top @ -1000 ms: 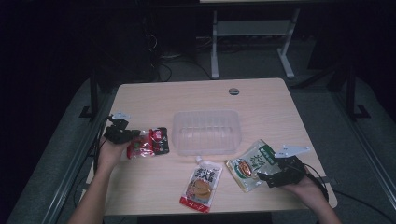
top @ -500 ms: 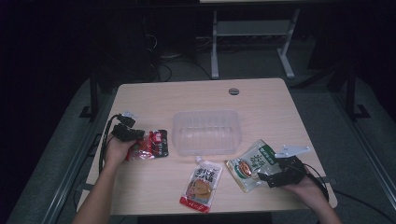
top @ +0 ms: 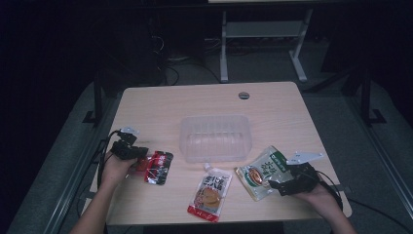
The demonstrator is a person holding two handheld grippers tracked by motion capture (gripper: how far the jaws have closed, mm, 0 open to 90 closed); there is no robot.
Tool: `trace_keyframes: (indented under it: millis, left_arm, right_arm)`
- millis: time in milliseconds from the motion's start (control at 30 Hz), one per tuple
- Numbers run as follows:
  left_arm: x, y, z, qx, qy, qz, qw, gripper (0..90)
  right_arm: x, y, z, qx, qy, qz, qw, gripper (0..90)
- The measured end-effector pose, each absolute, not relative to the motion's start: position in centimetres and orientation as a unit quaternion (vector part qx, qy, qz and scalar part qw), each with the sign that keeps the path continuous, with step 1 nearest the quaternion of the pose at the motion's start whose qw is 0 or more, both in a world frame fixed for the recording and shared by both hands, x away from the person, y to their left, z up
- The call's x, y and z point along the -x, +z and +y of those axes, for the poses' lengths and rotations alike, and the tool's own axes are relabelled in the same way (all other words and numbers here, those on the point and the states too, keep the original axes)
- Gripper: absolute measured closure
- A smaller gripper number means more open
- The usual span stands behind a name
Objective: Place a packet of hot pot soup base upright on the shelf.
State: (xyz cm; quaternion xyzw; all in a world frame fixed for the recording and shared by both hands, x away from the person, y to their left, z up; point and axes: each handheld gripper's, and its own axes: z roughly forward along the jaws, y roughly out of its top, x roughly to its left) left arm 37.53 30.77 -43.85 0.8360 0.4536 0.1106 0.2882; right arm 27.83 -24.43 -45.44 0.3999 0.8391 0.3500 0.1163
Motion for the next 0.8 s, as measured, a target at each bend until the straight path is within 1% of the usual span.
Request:
trace_keyframes:
  millis: [133,200,433,633,800]
  left_arm:
    - [-37.2,-43.3,32.2,-0.828,0.134,0.459,0.293,89.8]
    - [-37.3,-43.5,32.7,-0.827,0.128,0.453,0.308,89.8]
    - [-37.0,-44.0,32.6,-0.840,0.120,0.445,0.287,89.8]
    - [-35.2,-44.1,32.7,-0.840,0.106,0.446,0.290,89.8]
    - [-33.1,-44.1,32.8,-0.844,0.109,0.439,0.289,89.8]
  right_arm:
    - [-27.9,-45.5,-24.5,-0.400,0.350,0.839,0.115,6.1]
    - [-27.9,-45.6,-24.4,-0.399,0.348,0.840,0.116,6.1]
    - [-27.9,-45.5,-24.5,-0.399,0.347,0.840,0.116,6.1]
    - [-27.8,-45.5,-24.5,-0.401,0.348,0.840,0.115,6.1]
    - [-27.8,-45.4,-24.3,-0.397,0.350,0.841,0.117,6.1]
